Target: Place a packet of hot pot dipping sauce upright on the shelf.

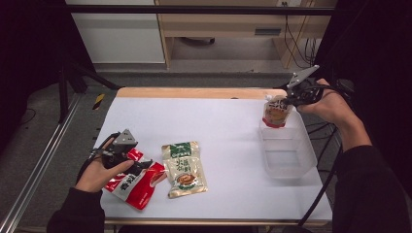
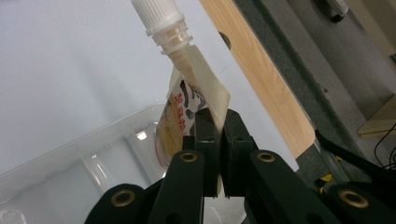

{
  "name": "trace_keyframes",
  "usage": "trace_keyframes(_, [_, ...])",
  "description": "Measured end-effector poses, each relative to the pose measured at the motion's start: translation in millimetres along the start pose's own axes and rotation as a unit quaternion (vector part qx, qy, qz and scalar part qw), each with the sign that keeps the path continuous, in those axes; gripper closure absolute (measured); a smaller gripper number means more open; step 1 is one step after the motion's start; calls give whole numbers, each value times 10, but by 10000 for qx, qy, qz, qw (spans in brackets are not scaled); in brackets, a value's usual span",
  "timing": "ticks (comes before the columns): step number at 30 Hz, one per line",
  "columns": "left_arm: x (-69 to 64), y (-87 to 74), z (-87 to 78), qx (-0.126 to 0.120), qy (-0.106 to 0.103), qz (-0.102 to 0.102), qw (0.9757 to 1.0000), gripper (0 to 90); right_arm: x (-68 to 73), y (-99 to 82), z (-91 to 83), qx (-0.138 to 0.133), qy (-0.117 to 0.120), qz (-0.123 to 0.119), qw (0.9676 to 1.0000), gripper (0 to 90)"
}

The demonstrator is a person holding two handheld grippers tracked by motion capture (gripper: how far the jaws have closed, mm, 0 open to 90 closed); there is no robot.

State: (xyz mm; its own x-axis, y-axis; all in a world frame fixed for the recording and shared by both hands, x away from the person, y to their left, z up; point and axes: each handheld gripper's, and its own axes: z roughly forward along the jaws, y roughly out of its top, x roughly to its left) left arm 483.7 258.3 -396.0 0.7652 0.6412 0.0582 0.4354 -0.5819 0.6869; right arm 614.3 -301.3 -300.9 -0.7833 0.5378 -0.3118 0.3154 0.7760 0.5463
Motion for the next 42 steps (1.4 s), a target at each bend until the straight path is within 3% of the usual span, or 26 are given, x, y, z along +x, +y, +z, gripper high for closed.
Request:
trace_keyframes(4, [14,-9,-12,-14,11,-19,10000,74,45,-51,112,32,98,4,9999,876])
trace_keyframes(17, [35,-31,1,21,20,-70,10000,74,96,-223,341,-24,290,393,9988,872])
trace_keyframes(24, [40,-34,0,6,10,-90,10000,75,83,-271,337,-16,259,632,9977,823])
trace_keyframes(27, [46,-36,-15,-6,15,-95,10000,75,85,-285,327,-2,241,716,9971,775])
trace_keyframes(29, [53,-38,-26,-21,22,-114,9999,75,102,-284,317,-13,240,791,9966,671])
trace_keyframes(32, [60,-44,-34,-25,42,-118,9999,75,139,-257,264,-15,0,880,9961,473])
trace_keyframes(33, [63,-46,-32,-18,41,-123,9999,75,139,-257,264,-15,0,880,9961,473])
trace_keyframes(35, [64,-49,-19,-10,48,-126,9999,75,179,-230,209,-65,-153,925,9956,387])
trace_keyframes(39, [35,-35,30,26,32,-37,10000,76,389,-139,83,-198,-524,899,9944,252])
trace_keyframes(41, [26,-28,39,-11,3,-38,10000,77,427,-123,72,-239,-553,939,9938,239])
trace_keyframes(42, [14,-23,50,-6,-7,-17,10000,79,532,-78,31,-317,-606,999,9926,213])
